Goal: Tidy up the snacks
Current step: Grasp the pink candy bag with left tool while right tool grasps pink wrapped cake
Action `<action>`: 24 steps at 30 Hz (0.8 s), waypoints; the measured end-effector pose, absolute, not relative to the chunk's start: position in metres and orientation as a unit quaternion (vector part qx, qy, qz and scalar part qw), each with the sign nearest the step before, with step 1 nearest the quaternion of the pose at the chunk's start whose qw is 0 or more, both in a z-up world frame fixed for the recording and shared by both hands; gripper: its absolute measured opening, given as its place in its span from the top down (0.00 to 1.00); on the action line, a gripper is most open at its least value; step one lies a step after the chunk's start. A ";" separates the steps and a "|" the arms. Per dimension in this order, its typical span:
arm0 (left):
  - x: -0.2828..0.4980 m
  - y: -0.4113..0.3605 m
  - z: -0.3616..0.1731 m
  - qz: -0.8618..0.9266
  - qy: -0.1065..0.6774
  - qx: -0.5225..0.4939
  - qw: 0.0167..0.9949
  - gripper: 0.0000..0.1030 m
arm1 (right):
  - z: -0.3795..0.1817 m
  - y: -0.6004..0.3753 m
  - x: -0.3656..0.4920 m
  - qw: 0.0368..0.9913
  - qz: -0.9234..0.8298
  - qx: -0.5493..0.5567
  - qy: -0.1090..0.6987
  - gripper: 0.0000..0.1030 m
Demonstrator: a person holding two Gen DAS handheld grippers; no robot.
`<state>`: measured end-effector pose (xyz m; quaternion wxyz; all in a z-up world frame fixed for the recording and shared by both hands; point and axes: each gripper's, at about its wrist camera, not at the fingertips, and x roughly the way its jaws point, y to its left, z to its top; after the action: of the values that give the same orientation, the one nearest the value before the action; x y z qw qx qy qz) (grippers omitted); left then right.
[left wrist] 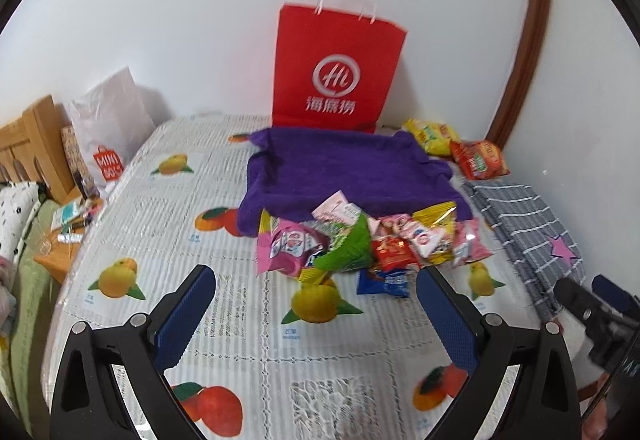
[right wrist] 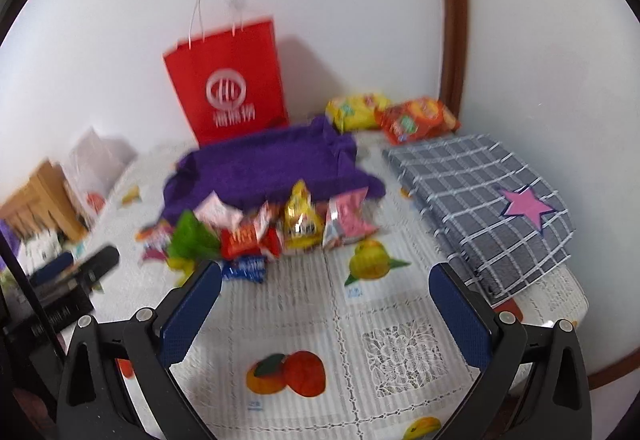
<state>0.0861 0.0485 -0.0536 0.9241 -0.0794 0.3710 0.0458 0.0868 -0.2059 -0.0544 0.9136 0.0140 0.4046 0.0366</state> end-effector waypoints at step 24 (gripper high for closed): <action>0.161 0.093 -0.114 0.061 0.446 -0.086 0.889 0.11 | -0.120 -0.190 0.179 0.883 0.060 0.013 0.465 0.10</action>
<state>0.1612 0.0933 -0.1143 0.8887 -0.0857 0.4462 0.0612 0.1787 -0.1899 -0.1196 0.8834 0.0128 0.4646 0.0596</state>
